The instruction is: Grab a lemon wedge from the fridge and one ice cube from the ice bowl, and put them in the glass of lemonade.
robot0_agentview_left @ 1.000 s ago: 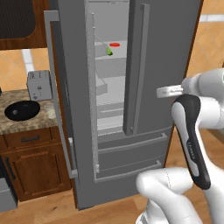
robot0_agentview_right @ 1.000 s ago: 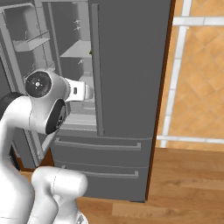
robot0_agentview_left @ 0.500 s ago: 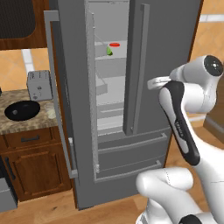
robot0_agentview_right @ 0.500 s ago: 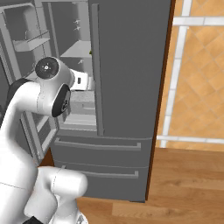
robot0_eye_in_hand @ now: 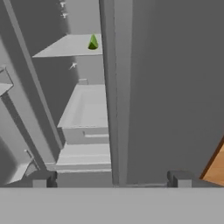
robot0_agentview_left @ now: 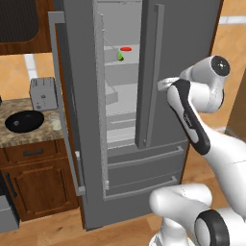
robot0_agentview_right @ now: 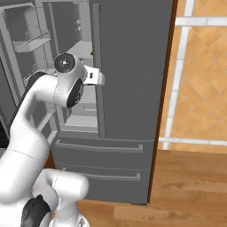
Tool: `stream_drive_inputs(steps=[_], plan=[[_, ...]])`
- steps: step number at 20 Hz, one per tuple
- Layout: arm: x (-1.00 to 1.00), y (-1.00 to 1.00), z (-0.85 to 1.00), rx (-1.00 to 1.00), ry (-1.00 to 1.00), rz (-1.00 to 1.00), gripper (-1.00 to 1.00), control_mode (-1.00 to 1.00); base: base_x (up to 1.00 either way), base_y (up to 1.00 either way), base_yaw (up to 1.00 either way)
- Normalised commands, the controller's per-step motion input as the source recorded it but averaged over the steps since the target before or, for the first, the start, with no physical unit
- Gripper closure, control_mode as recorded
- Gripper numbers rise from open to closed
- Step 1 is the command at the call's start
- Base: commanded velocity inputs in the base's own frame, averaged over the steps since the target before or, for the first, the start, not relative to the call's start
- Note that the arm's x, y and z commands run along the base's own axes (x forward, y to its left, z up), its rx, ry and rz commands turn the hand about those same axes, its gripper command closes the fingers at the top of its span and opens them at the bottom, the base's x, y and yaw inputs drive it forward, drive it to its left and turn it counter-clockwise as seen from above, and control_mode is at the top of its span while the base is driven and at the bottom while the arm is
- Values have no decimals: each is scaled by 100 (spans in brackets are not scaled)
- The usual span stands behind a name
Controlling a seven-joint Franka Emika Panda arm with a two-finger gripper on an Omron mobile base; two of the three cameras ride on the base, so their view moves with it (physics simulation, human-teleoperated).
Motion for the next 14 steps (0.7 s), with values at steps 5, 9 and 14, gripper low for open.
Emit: stream_drive_inputs(steps=[5,9,14], plan=[[67,0,-24,0,-6,5,-100,-100,0,0,0],[64,-4,-24,0,-8,8,-100,-100,0,0,0],[63,0,-13,0,0,4,-100,-100,0,0,0]])
